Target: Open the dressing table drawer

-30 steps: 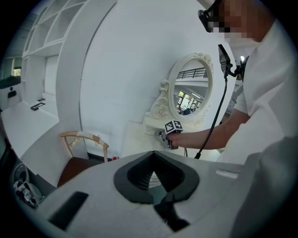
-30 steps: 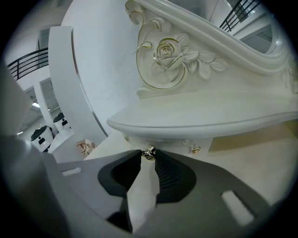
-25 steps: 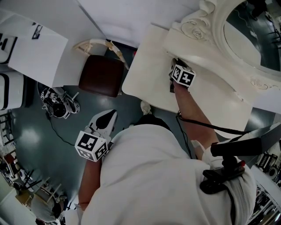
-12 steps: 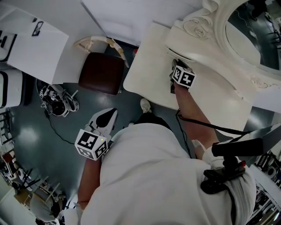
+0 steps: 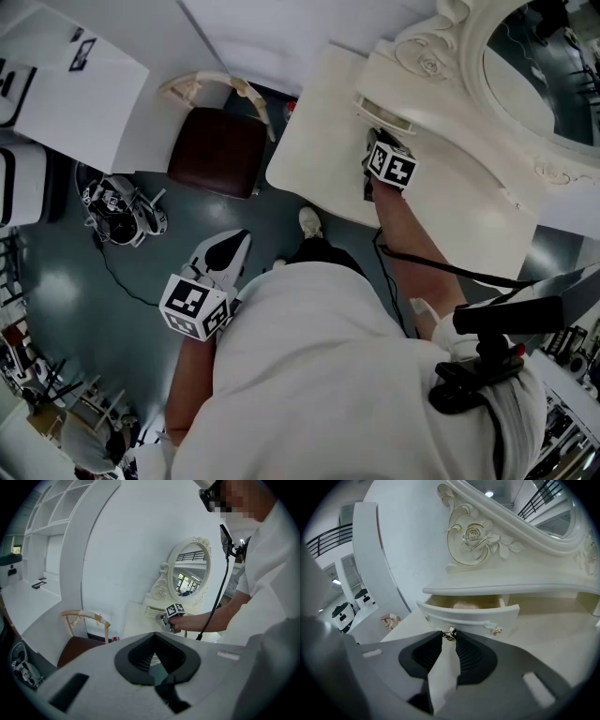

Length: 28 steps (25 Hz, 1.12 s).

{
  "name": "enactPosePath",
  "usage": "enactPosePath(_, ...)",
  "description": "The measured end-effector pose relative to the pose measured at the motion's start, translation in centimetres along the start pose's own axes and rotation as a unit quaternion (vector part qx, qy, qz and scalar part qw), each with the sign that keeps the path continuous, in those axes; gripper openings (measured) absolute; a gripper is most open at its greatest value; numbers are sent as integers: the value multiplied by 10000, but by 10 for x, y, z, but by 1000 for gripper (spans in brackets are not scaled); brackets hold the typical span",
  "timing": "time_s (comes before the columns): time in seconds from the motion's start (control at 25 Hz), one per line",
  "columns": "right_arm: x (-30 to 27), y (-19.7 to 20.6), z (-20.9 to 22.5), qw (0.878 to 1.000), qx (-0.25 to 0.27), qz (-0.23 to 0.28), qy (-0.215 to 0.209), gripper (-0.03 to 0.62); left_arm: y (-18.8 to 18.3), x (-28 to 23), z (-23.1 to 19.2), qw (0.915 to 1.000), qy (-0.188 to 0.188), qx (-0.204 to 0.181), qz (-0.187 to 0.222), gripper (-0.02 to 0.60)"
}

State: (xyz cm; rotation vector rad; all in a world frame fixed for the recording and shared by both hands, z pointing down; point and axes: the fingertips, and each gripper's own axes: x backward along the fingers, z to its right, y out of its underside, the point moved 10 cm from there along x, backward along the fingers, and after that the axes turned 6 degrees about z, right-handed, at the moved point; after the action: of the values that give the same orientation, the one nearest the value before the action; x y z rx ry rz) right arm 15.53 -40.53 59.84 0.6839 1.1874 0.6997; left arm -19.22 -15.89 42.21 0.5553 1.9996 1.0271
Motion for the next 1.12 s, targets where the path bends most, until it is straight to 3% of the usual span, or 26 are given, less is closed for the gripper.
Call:
enactPosePath(0.92,22,23,-17,10000,61,1,19,98,19,31,-1,10000,10,-1,42,2)
enactPosePath(1.12,27,28,-21,9999,115,115,-38,148,24,40,-1,10000,28,-13,46,2)
